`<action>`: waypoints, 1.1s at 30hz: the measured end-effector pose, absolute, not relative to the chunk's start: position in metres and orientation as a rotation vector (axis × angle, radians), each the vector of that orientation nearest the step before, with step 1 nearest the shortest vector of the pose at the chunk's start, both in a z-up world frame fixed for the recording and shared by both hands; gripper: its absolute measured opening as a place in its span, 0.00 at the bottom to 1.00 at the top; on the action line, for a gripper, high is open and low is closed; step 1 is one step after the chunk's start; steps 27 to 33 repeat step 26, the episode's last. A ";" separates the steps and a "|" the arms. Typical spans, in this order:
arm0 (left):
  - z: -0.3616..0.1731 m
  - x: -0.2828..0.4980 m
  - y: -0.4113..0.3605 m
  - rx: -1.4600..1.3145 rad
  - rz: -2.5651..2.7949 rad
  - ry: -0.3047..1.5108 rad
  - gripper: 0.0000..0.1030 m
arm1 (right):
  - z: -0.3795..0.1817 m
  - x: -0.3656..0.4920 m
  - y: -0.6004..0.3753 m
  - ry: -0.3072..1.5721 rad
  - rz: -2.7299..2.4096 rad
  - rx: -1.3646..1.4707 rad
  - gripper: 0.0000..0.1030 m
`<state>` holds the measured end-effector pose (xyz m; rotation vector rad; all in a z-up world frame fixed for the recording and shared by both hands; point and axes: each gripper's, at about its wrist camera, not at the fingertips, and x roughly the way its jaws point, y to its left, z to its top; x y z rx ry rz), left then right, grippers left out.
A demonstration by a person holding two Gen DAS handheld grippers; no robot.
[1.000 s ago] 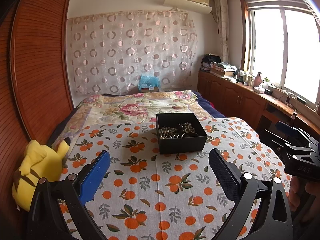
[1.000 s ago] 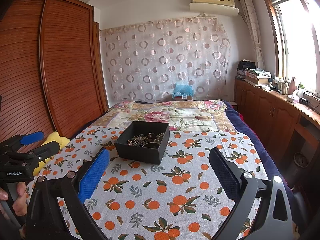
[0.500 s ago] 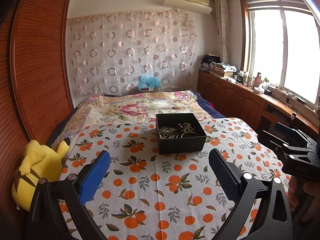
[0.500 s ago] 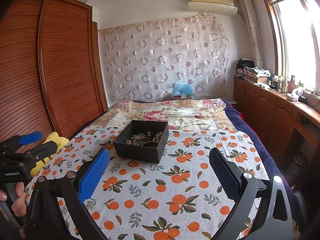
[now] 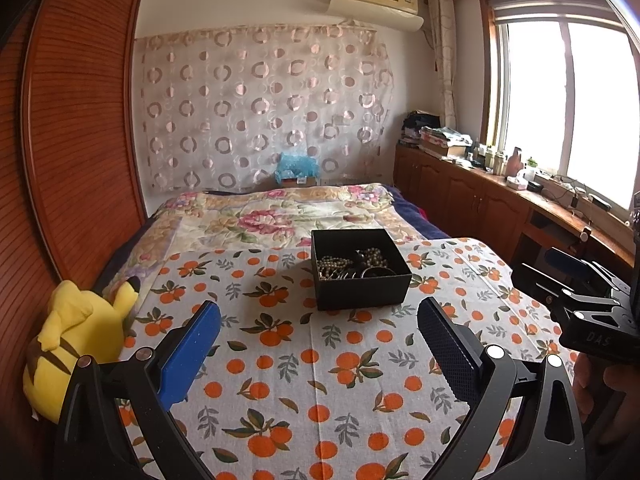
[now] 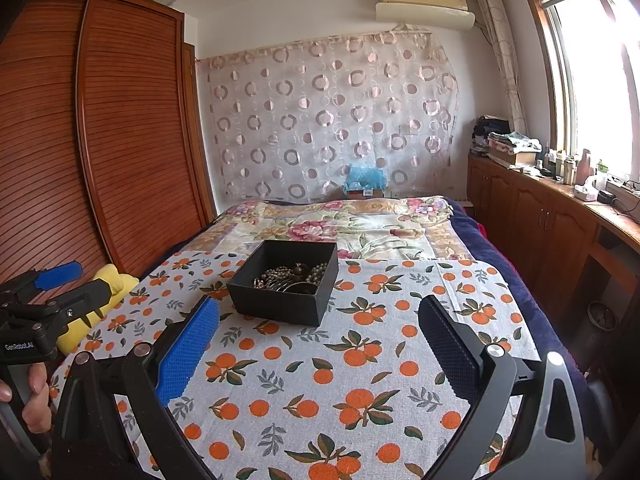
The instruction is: Organize jewelry
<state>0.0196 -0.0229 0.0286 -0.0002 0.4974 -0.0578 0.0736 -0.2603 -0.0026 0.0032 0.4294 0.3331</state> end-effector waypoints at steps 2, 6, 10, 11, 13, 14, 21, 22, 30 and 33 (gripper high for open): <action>0.028 0.019 -0.023 -0.002 -0.059 0.497 0.92 | -0.002 0.075 -0.261 0.430 0.333 0.004 0.97; 0.028 0.019 -0.023 -0.001 -0.058 0.496 0.92 | -0.002 0.075 -0.262 0.430 0.334 0.004 0.97; 0.028 0.019 -0.023 -0.001 -0.058 0.496 0.92 | -0.002 0.073 -0.260 0.430 0.334 0.004 0.97; 0.027 0.019 -0.023 -0.001 -0.058 0.496 0.92 | -0.002 0.074 -0.261 0.430 0.334 0.005 0.97; 0.028 0.019 -0.023 0.000 -0.058 0.496 0.92 | -0.002 0.073 -0.261 0.431 0.334 0.006 0.97; 0.027 0.019 -0.022 -0.001 -0.058 0.496 0.92 | -0.002 0.074 -0.261 0.430 0.334 0.006 0.97; 0.027 0.018 -0.022 -0.002 -0.059 0.495 0.92 | -0.001 0.075 -0.262 0.430 0.334 0.006 0.97; 0.027 0.019 -0.022 -0.002 -0.058 0.496 0.92 | -0.002 0.073 -0.261 0.430 0.333 0.005 0.97; 0.027 0.018 -0.022 -0.001 -0.059 0.495 0.92 | -0.001 0.074 -0.262 0.430 0.333 0.006 0.97; 0.027 0.018 -0.022 -0.001 -0.059 0.495 0.92 | -0.001 0.074 -0.262 0.430 0.333 0.006 0.97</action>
